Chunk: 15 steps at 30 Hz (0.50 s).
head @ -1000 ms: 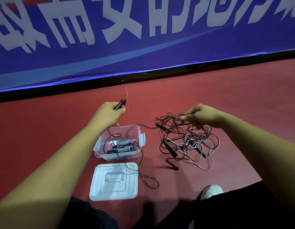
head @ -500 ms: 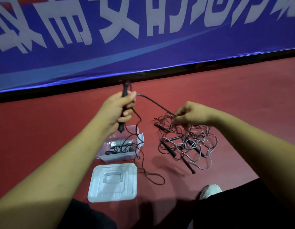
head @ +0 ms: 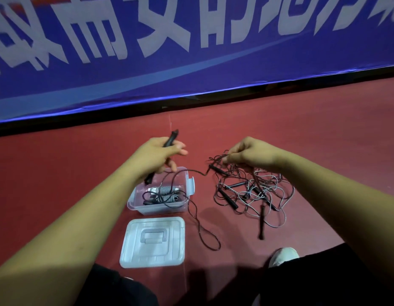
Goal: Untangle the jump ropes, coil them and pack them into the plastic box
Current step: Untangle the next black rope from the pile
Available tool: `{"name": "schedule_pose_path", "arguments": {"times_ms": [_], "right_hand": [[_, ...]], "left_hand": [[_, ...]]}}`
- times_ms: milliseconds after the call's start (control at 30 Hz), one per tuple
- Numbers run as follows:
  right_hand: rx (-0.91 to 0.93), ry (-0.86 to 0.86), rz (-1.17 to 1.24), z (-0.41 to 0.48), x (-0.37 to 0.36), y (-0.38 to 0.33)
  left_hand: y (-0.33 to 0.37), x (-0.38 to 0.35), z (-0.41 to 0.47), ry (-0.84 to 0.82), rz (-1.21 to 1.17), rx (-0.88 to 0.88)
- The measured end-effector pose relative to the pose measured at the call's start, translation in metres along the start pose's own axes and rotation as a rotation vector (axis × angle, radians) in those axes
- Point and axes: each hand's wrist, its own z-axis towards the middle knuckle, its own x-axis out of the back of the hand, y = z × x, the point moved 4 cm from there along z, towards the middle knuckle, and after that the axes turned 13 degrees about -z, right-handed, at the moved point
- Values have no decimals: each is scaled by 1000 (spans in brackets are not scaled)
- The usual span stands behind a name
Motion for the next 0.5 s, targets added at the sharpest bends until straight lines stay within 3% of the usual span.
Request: {"name": "schedule_pose_path", "arguments": {"times_ms": [133, 200, 267, 367, 500], "right_hand": [[116, 99, 54, -3, -9, -39], [117, 128, 77, -4, -5, -42], [89, 135, -53, -4, 0, -33], [2, 22, -356, -4, 4, -2], [-55, -32, -327, -1, 8, 31]], "left_hand": [[4, -41, -17, -324, 39, -5], [5, -48, -19, -377, 97, -34], [15, -41, -17, -269, -7, -82], [33, -13, -10, -106, -420, -142], [28, 16, -3, 13, -443, -164]]}}
